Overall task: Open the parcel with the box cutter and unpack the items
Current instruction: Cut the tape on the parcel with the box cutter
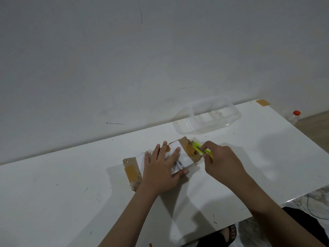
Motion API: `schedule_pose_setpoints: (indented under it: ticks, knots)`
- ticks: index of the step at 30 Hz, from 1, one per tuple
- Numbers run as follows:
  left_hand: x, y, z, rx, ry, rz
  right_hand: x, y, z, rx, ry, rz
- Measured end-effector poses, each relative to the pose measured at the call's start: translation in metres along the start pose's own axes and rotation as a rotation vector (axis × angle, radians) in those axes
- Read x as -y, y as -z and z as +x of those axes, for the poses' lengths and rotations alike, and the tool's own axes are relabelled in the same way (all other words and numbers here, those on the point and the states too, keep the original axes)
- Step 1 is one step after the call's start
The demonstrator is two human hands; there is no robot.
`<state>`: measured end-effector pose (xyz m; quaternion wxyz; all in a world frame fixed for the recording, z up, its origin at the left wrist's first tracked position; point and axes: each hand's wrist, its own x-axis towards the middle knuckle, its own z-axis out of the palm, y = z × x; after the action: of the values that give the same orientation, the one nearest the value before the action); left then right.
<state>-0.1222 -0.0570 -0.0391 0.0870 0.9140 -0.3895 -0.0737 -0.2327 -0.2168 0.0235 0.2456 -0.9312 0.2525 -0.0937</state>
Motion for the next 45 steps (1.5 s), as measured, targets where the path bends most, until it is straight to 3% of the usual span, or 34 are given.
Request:
schedule_pose_setpoints:
  ticks: [13, 28, 45]
  knots:
    - [-0.001, 0.002, 0.001, 0.037, 0.009, 0.000, 0.021, 0.015, 0.016, 0.202, -0.065, -0.204]
    - [-0.006, 0.007, 0.002, 0.092, -0.033, 0.109, 0.008, 0.019, 0.007, 0.099, -0.029, -0.088]
    - [-0.007, 0.011, 0.002, 0.132, -0.055, 0.119, 0.021, 0.003, 0.009, 0.161, -0.057, -0.206]
